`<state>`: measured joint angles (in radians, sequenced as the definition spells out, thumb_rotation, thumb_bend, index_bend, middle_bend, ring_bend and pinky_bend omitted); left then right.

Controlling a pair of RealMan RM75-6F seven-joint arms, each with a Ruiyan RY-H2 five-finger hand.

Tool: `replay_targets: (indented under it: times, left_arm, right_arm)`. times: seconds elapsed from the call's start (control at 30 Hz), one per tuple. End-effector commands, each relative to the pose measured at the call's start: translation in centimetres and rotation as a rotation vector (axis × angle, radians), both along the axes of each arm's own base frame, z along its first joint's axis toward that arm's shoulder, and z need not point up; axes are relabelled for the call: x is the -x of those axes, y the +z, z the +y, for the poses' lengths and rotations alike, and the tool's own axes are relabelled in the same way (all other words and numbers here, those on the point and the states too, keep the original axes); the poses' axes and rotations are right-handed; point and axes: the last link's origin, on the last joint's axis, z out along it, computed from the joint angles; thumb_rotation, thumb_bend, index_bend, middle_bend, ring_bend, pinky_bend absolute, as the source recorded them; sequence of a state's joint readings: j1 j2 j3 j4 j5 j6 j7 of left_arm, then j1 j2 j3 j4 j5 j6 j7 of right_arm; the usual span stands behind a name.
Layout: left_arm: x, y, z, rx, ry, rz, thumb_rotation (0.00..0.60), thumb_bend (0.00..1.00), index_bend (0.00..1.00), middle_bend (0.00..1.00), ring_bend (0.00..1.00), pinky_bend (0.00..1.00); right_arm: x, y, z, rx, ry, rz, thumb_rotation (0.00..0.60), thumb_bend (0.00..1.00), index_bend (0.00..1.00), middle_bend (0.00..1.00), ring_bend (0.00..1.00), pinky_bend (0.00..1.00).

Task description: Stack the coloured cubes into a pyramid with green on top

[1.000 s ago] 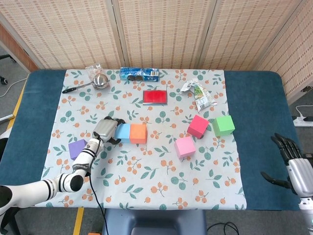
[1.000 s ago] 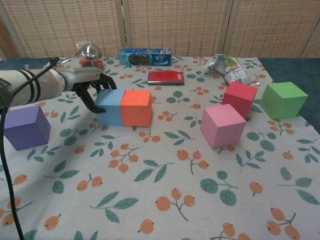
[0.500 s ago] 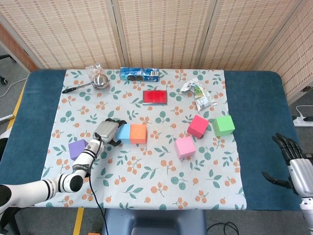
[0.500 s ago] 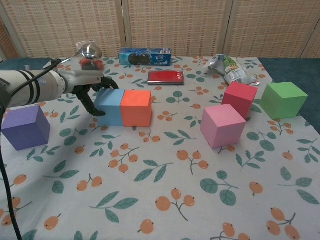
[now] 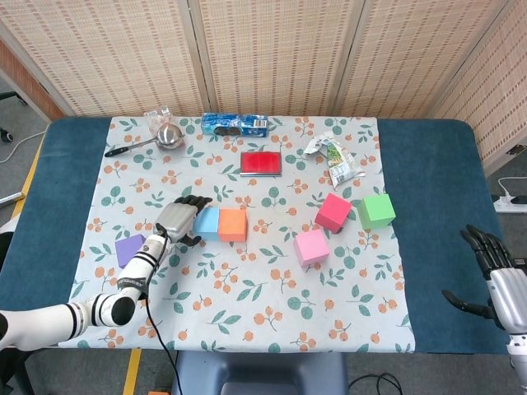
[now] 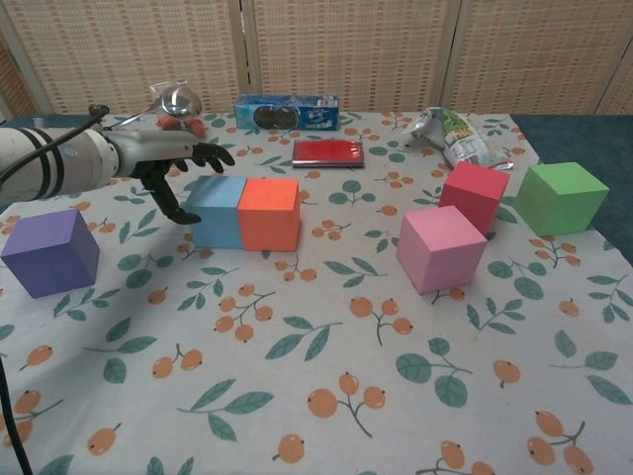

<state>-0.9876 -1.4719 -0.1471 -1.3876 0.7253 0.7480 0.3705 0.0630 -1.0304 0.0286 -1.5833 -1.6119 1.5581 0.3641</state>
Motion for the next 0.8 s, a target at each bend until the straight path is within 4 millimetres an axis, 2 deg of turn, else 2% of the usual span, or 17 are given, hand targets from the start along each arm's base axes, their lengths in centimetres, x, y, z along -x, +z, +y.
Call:
replay_targets:
  times: [0.03, 0.17, 0.47, 0.8]
  left_arm:
    - [0.2, -0.04, -0.02, 0.007, 0.007, 0.007, 0.6, 0.32, 0.08, 0.08, 0.07, 0.13]
    - [0.28, -0.43, 0.04, 0.014, 0.017, 0.005, 0.6, 0.32, 0.11, 0.1, 0.08, 0.13]
    - [0.05, -0.75, 0.42, 0.01, 0.022, -0.016, 0.6, 0.32, 0.22, 0.22, 0.16, 0.13]
    - [0.03, -0.73, 0.51, 0.012, 0.021, -0.019, 0.6, 0.31, 0.24, 0.25, 0.18, 0.13]
  right_arm:
    - [0.01, -0.03, 0.02, -0.001, 0.0, 0.0, 0.6, 0.0, 0.0, 0.0, 0.0, 0.0]
    - [0.02, -0.08, 0.06, -0.002, 0.0, -0.002, 0.6, 0.0, 0.0, 0.0, 0.0, 0.0]
    - [0.06, -0.07, 0.15, -0.001, -0.004, 0.0, 0.6, 0.0, 0.0, 0.0, 0.0, 0.0]
    - [0.09, -0.08, 0.15, 0.0, -0.007, 0.0, 0.6, 0.0, 0.0, 0.0, 0.0, 0.0]
